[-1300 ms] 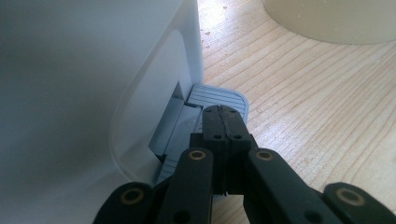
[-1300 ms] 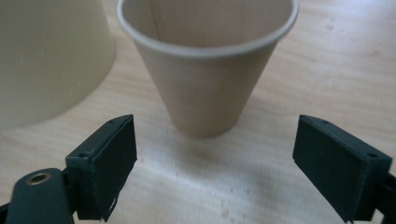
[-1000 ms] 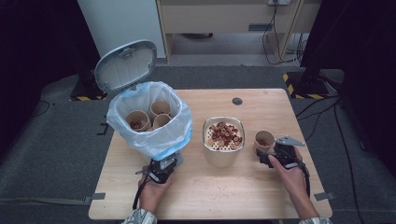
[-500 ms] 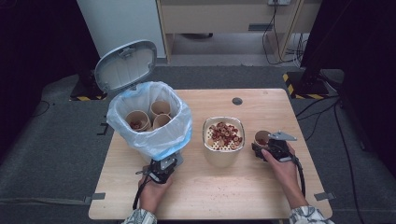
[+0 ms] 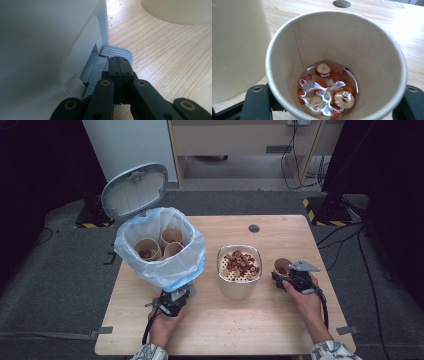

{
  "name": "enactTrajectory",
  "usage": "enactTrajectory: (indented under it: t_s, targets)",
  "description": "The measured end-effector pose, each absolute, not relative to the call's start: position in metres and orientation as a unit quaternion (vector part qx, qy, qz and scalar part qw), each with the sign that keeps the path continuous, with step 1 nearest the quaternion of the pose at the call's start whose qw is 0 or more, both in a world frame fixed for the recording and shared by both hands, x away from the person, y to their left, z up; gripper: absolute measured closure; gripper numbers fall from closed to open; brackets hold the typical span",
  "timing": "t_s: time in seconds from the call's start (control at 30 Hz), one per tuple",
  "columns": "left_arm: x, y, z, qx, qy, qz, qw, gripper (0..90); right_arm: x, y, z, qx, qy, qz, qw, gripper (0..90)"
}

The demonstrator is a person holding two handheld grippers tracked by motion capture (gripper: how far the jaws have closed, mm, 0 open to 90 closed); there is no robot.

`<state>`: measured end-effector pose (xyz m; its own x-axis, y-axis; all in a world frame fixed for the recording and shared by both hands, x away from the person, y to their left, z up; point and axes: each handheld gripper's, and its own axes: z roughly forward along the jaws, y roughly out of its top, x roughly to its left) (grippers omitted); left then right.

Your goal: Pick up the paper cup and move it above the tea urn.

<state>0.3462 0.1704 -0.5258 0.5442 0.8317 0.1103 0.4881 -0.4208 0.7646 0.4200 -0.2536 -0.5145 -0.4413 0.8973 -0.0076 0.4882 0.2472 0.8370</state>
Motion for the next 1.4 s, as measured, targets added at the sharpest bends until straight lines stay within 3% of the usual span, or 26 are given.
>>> enactTrajectory:
  t_s: [0.67, 1.1, 1.4]
  targets:
    - [0.345, 0.168, -0.526, 0.812, 0.397, 0.258, 0.34, 89.4, 0.415, -0.245, -0.45, 0.397, 0.777, 0.406, 0.273, 33.4]
    - [0.345, 0.169, -0.526, 0.813, 0.394, 0.257, 0.342, 89.4, 0.437, -0.233, -0.395, 0.341, 0.796, 0.398, 0.303, 33.6]
    - [0.345, 0.169, -0.526, 0.812, 0.396, 0.256, 0.344, 89.4, 0.459, -0.23, -0.382, 0.307, 0.806, 0.399, 0.31, 33.8]
